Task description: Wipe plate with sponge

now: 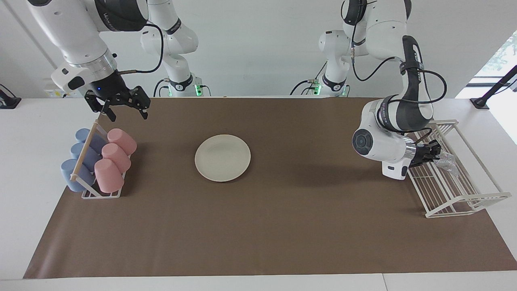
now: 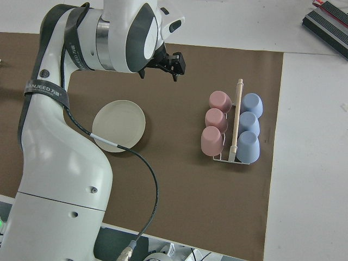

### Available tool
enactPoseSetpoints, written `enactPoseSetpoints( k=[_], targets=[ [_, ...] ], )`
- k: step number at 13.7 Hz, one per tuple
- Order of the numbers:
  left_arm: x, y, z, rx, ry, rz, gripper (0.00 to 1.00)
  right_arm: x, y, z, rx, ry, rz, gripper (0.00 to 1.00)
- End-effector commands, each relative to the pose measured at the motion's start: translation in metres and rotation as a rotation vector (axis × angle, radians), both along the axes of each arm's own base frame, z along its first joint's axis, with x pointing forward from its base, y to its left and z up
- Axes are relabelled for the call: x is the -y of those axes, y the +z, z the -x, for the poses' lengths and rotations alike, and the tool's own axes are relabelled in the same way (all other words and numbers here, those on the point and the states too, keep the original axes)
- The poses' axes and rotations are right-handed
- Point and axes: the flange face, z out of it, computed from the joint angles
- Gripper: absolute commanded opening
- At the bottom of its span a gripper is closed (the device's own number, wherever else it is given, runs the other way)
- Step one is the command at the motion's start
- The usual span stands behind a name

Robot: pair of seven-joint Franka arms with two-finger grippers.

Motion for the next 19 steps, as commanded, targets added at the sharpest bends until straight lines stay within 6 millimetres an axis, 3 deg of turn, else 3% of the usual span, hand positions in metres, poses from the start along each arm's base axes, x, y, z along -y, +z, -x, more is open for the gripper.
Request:
enactPoseSetpoints(
  k=[1, 2, 3, 8, 10, 13, 15, 19],
  targets=[
    [-0.001, 0.002, -0.004, 0.019, 0.006, 0.017, 0.76, -0.001, 0.003, -0.001, 0.006, -0.018, 0.019, 1.0],
    [-0.001, 0.002, -0.003, 0.019, 0.006, 0.017, 0.84, -0.001, 0.003, -0.001, 0.006, -0.018, 0.019, 1.0],
    [-0.001, 0.003, -0.003, 0.021, 0.006, 0.018, 1.0, -0.001, 0.003, -0.001, 0.006, -0.018, 0.019, 1.0],
    [-0.002, 0.026, -0.003, 0.02, 0.001, 0.049, 1.0, -0.002, 0.002, -0.001, 0.005, -0.018, 0.019, 1.0],
    [-0.006, 0.059, -0.002, 0.013, 0.016, 0.173, 1.0, -0.003, 0.002, -0.001, 0.005, -0.021, 0.019, 1.0],
    [-0.005, 0.123, 0.009, -0.004, 0.008, 0.391, 1.0, -0.004, 0.002, -0.001, 0.005, -0.019, 0.019, 1.0],
    [-0.002, 0.151, 0.022, 0.028, 0.03, 0.52, 1.0, -0.004, 0.002, -0.001, 0.005, -0.019, 0.019, 1.0],
    [-0.021, 0.217, 0.062, 0.09, 0.105, 0.875, 1.0, -0.004, 0.002, -0.001, 0.003, -0.021, 0.019, 1.0]
  ],
)
